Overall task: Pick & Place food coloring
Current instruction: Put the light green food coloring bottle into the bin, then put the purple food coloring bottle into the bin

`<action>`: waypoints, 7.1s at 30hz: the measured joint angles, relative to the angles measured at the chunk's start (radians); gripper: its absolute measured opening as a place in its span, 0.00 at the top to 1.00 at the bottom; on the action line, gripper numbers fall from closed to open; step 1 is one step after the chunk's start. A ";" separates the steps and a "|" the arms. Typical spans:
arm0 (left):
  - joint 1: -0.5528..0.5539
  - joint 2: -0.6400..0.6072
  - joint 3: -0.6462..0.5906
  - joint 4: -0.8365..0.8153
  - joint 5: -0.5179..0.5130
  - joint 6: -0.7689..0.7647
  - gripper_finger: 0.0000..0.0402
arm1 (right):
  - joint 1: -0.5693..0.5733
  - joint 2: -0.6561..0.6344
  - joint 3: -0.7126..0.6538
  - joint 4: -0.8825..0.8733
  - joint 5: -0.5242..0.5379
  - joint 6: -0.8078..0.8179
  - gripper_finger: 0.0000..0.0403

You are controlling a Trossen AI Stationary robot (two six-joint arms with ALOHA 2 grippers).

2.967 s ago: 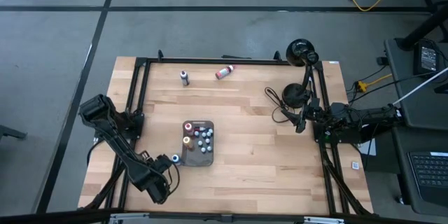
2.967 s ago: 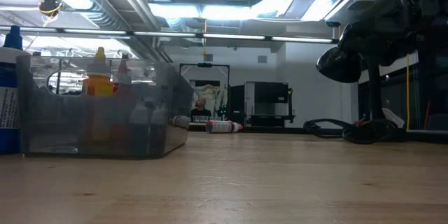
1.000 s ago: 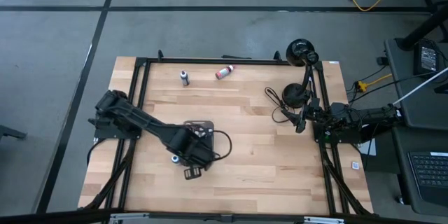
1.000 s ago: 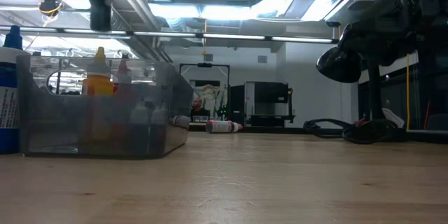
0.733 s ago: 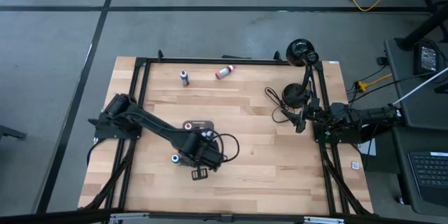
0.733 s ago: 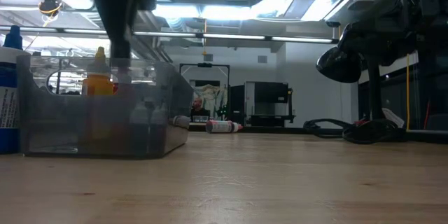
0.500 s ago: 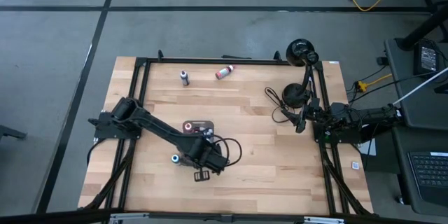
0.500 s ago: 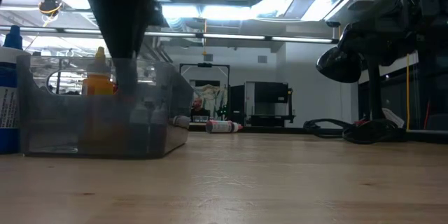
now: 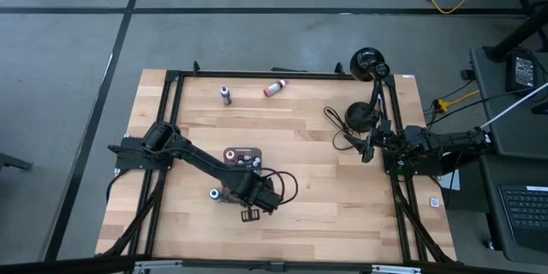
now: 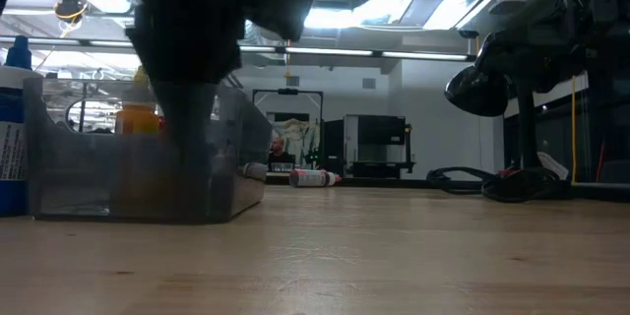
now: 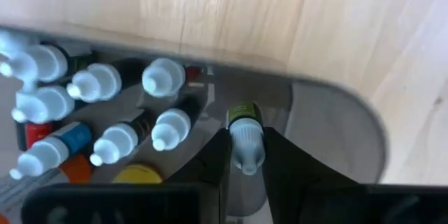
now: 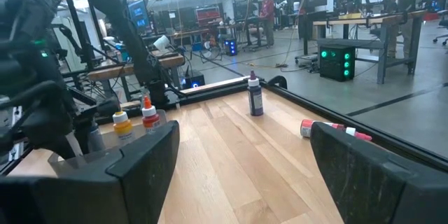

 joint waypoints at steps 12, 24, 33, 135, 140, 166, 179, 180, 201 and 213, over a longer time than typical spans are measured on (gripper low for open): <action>0.008 0.000 -0.011 0.006 0.008 0.067 0.76 | 0.000 0.000 0.000 0.000 0.000 0.000 0.20; 0.012 0.000 -0.011 0.002 0.008 0.072 0.64 | 0.000 0.000 0.000 0.000 0.000 0.000 0.20; 0.012 -0.014 0.006 -0.036 0.019 0.092 0.60 | 0.000 0.000 0.000 0.000 0.000 0.000 0.20; 1.006 0.187 0.523 -0.497 -0.134 0.452 0.37 | 0.000 0.000 0.000 0.000 0.000 0.000 0.20; 1.029 0.171 0.523 -0.497 -0.070 0.465 0.37 | 0.000 0.000 0.000 0.000 0.000 0.000 0.20; 1.114 -0.011 0.059 -0.275 -0.068 0.546 0.37 | 0.000 0.000 0.000 0.000 0.000 0.000 0.20; 1.119 -0.010 0.059 -0.282 -0.079 0.550 0.50 | 0.000 0.000 0.000 0.000 0.000 0.000 0.20; 1.120 -0.010 0.059 -0.284 -0.079 0.550 0.53 | 0.000 0.000 0.000 0.000 0.000 0.000 0.20; 1.041 -0.220 0.061 -0.358 0.010 0.514 0.71 | 0.000 0.000 0.000 0.000 0.000 0.000 0.20; 0.660 -0.554 0.061 -0.497 0.100 0.356 0.71 | 0.000 0.000 0.000 0.000 0.000 0.000 0.20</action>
